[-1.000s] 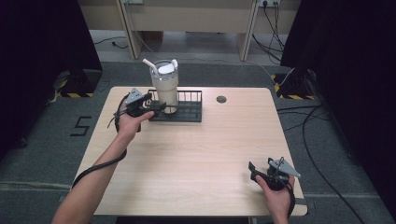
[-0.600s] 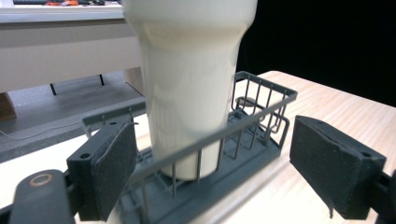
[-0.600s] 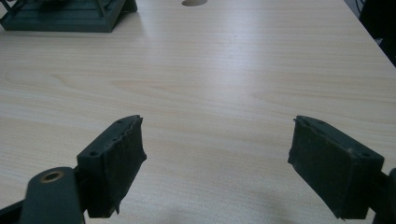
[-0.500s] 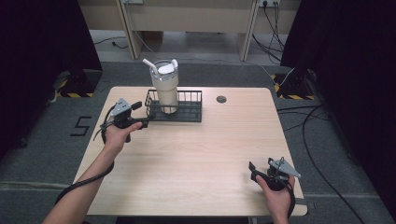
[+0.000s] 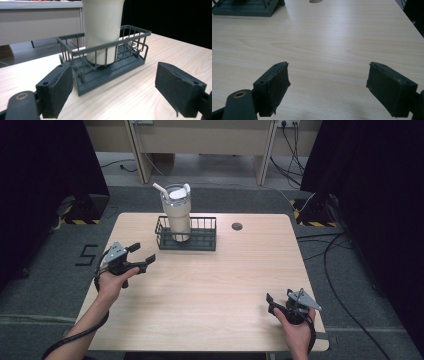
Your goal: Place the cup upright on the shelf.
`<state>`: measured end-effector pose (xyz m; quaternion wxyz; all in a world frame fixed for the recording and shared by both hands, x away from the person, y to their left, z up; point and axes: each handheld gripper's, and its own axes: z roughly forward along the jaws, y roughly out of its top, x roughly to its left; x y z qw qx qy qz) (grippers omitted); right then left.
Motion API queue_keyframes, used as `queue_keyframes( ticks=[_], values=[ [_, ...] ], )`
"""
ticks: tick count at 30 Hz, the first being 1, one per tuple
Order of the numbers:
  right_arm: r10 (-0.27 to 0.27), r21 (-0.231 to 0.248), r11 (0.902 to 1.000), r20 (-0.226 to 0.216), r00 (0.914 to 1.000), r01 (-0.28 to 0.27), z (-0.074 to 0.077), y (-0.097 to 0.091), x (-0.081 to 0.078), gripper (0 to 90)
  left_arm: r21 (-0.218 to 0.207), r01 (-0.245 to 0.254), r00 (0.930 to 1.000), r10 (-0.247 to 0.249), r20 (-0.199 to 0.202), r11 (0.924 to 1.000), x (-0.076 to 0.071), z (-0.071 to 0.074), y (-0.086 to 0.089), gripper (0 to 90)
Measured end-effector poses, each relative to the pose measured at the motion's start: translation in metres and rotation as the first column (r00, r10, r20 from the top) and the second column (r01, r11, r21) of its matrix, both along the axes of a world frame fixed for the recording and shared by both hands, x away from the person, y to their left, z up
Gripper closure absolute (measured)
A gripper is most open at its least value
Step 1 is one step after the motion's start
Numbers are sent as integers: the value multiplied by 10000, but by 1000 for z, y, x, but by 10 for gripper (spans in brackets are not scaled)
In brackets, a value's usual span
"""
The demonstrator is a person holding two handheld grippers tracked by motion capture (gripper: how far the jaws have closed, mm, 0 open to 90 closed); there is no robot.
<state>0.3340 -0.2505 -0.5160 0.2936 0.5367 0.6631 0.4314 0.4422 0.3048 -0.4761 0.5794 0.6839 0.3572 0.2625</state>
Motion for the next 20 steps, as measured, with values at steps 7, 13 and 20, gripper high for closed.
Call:
queue_keyframes(
  ticks=[7,13,20],
  values=[
    [6,-106,9999,40,10000,-5,0,-1,0,179,14,-105,9996,105,-268,9999,-18,-16,13,145],
    [4,-25,10000,-12,10000,-4,0,0,1,179,-163,-115,9987,106,-504,9998,-31,-28,18,145],
    [242,-86,9997,167,9996,-240,0,0,0,172,-256,-403,9976,388,-570,9989,-37,-33,22,147]
  ],
)
